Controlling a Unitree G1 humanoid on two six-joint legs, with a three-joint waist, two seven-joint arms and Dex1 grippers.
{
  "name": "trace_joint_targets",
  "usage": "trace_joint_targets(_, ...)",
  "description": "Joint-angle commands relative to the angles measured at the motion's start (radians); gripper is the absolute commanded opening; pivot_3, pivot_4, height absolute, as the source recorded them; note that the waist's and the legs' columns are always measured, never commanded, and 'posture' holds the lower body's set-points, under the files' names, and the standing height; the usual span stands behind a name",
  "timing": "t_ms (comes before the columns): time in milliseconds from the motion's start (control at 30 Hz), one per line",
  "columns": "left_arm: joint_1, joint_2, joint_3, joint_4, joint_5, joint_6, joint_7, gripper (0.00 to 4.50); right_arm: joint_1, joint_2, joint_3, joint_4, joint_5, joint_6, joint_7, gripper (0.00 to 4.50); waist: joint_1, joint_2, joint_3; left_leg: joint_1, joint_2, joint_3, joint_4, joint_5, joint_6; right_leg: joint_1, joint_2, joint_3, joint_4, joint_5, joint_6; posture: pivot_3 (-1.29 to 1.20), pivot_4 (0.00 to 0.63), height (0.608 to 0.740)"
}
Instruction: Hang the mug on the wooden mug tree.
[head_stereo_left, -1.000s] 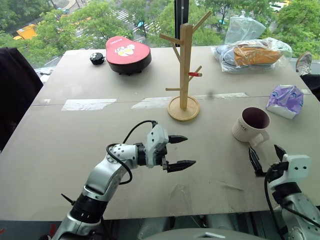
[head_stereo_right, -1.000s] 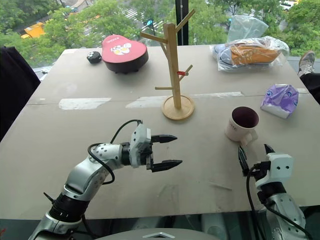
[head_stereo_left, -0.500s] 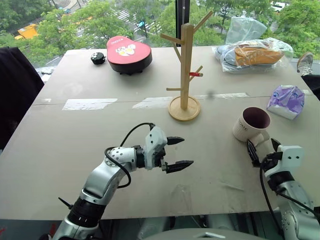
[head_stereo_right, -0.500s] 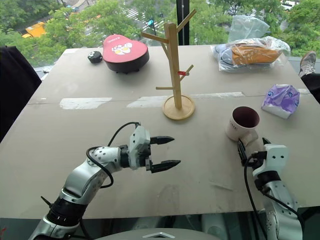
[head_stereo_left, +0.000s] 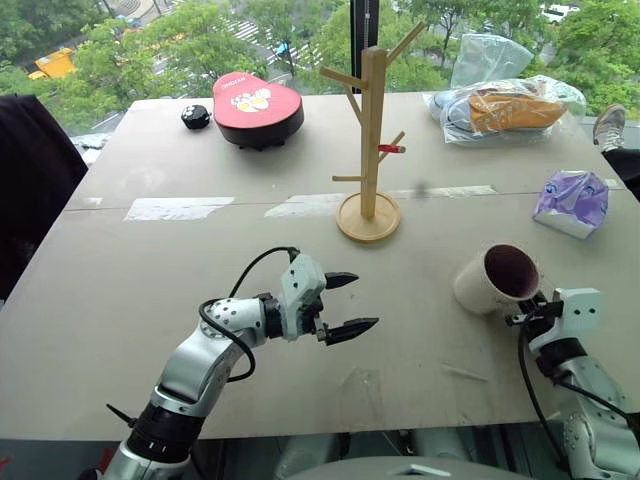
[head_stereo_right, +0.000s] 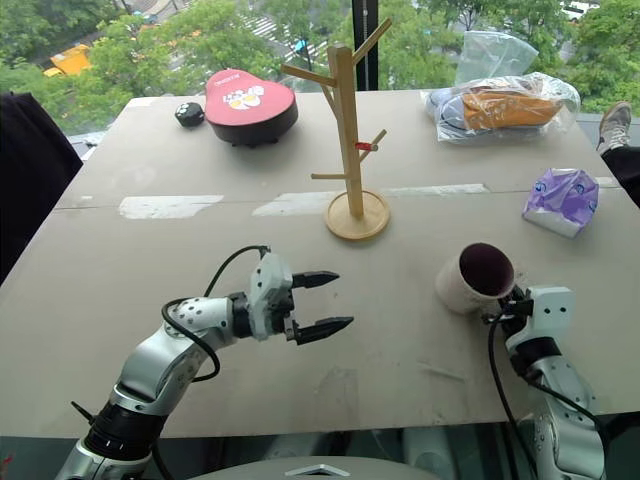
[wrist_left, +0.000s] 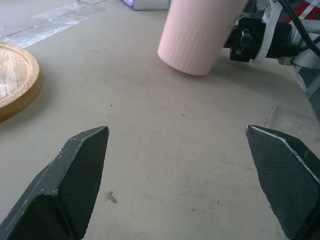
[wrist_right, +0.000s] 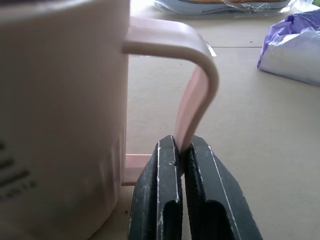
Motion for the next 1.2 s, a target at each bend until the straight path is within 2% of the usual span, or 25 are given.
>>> trace_joint_targets(33,0.010,-0.022,0.027,-0.022,-0.018,-0.028,0.014,4.50,-0.039,-0.042,0.000,-0.021,-0.016,-0.013,0.019,0.01,0.000,0.000,0.000,0.000,0.000,0.000,0.000,0.000,0.000,0.000,0.000,0.000,0.000,0.000,0.000,0.00,0.150,0.740)
trace_joint_targets(167,0.061,-0.109,0.096,-0.002,-0.099,-0.087,0.024,4.50,-0.150,-0.184,0.053,-0.086,0.037,0.134,0.148,0.01,-0.009,0.000,0.000,0.000,0.000,0.002,0.000,0.000,0.000,0.000,0.000,0.002,0.000,0.000,0.000,0.00,0.150,0.740)
trace_joint_targets(300,0.088,-0.170,0.145,0.027,-0.109,-0.201,0.012,4.50,-0.282,-0.316,0.103,-0.192,0.120,0.329,0.234,0.01,-0.001,0.000,0.000,0.000,0.001,0.000,0.001,0.000,0.000,0.000,0.000,-0.001,0.000,0.000,0.000,0.00,0.150,0.740)
trace_joint_targets(467,0.097,-0.224,0.190,0.047,-0.122,-0.322,-0.009,4.50,-0.530,-0.467,0.178,-0.311,0.218,0.643,0.285,0.01,0.001,-0.001,0.001,-0.002,0.001,0.000,0.002,0.000,0.000,0.000,0.000,-0.001,-0.001,0.000,0.000,0.00,0.150,0.740)
trace_joint_targets(567,0.081,-0.255,0.209,0.042,-0.131,-0.362,0.017,4.50,-0.696,-0.525,0.207,-0.327,0.284,0.875,0.258,0.01,0.003,-0.002,0.001,-0.003,0.001,0.000,0.003,0.000,0.000,0.000,-0.001,-0.002,-0.002,0.000,0.000,0.00,0.150,0.740)
trace_joint_targets(667,0.051,-0.280,0.219,0.034,-0.145,-0.374,0.044,4.50,-0.865,-0.553,0.257,-0.291,0.293,1.009,0.257,0.01,0.006,-0.004,0.002,-0.005,0.001,-0.001,0.003,0.000,0.000,-0.001,-0.001,-0.003,-0.003,0.000,0.000,0.00,0.150,0.740)
trace_joint_targets(833,0.009,-0.291,0.214,0.040,-0.127,-0.396,0.064,4.50,-1.055,-0.570,0.342,-0.209,0.264,1.104,0.282,0.01,0.003,-0.004,0.002,-0.009,0.001,-0.002,0.007,0.000,0.000,-0.003,-0.001,-0.004,-0.003,0.000,0.000,0.00,0.150,0.740)
trace_joint_targets(967,0.005,-0.298,0.215,0.047,-0.119,-0.415,0.080,4.50,-1.151,-0.584,0.403,-0.149,0.233,1.135,0.310,0.01,0.001,-0.005,0.002,-0.019,0.001,-0.002,0.014,0.000,0.001,-0.011,-0.001,-0.006,-0.001,0.001,-0.001,0.00,0.150,0.740)
trace_joint_targets(1200,0.018,-0.303,0.209,0.062,-0.105,-0.440,0.094,4.50,-1.289,-0.545,0.493,-0.030,0.169,1.092,0.367,0.01,0.000,-0.005,0.002,-0.019,0.001,-0.002,0.014,0.000,0.001,-0.011,-0.001,-0.006,-0.001,0.002,-0.001,0.00,0.150,0.740)
